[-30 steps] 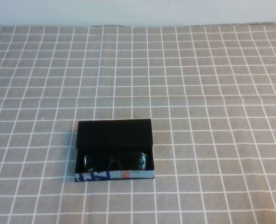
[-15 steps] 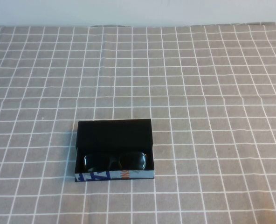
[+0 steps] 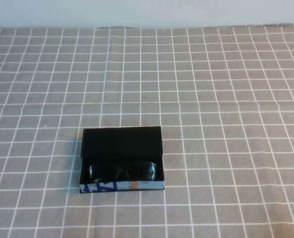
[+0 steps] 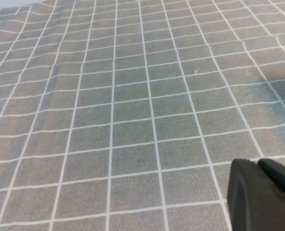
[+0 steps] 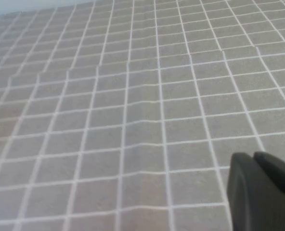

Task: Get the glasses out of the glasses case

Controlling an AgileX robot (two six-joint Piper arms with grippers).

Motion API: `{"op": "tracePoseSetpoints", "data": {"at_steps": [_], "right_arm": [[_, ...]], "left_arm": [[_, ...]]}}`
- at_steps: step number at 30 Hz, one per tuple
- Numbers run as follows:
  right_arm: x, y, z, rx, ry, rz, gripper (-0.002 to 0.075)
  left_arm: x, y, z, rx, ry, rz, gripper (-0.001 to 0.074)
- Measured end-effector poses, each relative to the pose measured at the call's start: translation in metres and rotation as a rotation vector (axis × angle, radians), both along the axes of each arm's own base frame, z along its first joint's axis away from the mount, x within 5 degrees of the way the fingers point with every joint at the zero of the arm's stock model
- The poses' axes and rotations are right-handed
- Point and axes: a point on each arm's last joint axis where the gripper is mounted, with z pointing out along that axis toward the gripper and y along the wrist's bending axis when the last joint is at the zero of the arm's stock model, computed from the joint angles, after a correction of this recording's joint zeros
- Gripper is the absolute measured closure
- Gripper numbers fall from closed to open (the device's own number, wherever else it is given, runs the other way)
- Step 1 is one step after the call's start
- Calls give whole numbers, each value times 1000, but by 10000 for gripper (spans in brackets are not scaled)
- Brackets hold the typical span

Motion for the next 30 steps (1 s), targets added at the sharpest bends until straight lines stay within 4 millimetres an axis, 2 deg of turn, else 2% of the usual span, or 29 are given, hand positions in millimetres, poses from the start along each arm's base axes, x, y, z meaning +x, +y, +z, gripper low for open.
{"op": "tracePoseSetpoints", "data": {"at_steps": [2,8,12,16,20,24,26,30], "right_arm": [[0,2,2,80,-16,3,743],[2,4,18,475,-138,-23,743],[3,1,25,608,-200,-54,743],[1,6,24,759,-118,-31,743],[-2,21,43,720,73,80,743],[5,34,69,544,388,180,743],[14,39,79,445,548,227,743],[44,43,92,297,713,305,743]], "left_arm": [[0,0,0,0,0,0,739],[0,0,0,0,0,0,739],[0,0,0,0,0,0,739],[0,0,0,0,0,0,739],[0,0,0,0,0,0,739],[0,0,0,0,0,0,739],[0,0,0,0,0,0,739],[0,0,0,0,0,0,739]]}}
